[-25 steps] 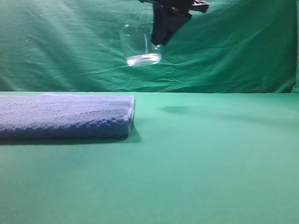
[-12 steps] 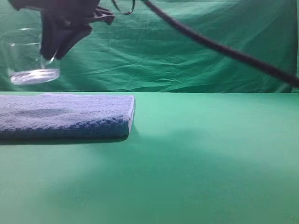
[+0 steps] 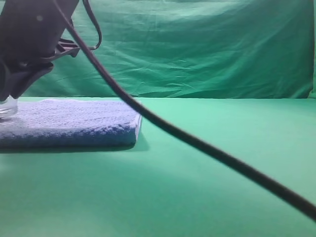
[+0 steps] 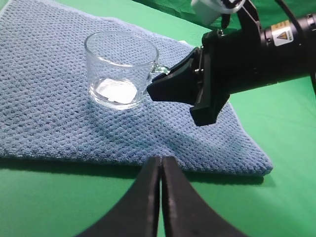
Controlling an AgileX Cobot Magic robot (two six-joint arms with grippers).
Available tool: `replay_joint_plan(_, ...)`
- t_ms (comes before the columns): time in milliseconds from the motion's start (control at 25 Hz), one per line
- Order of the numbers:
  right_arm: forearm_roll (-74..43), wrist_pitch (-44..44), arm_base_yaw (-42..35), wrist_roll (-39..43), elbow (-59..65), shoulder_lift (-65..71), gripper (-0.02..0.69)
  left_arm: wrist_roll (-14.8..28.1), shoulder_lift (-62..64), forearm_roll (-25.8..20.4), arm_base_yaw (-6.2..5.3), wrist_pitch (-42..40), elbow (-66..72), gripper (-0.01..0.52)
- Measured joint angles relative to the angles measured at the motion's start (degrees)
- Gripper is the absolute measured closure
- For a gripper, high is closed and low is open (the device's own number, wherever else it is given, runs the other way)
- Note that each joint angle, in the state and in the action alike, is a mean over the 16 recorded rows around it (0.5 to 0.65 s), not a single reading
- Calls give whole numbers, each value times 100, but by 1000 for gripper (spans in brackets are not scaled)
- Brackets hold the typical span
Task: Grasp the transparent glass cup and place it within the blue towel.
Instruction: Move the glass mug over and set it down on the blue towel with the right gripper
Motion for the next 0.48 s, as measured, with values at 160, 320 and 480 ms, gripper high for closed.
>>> replay_joint_plan(160, -66, 419, -120, 90, -4, -342, 256, 0, 0, 0, 0, 0, 0, 514)
replay_joint_plan(320, -143, 889, -286, 191, -8, -828, 308, 0, 0, 0, 0, 0, 0, 514)
replay_joint_plan(480, -215, 1350, -459, 287, -11, -1358, 419, 0, 0, 0, 0, 0, 0, 514)
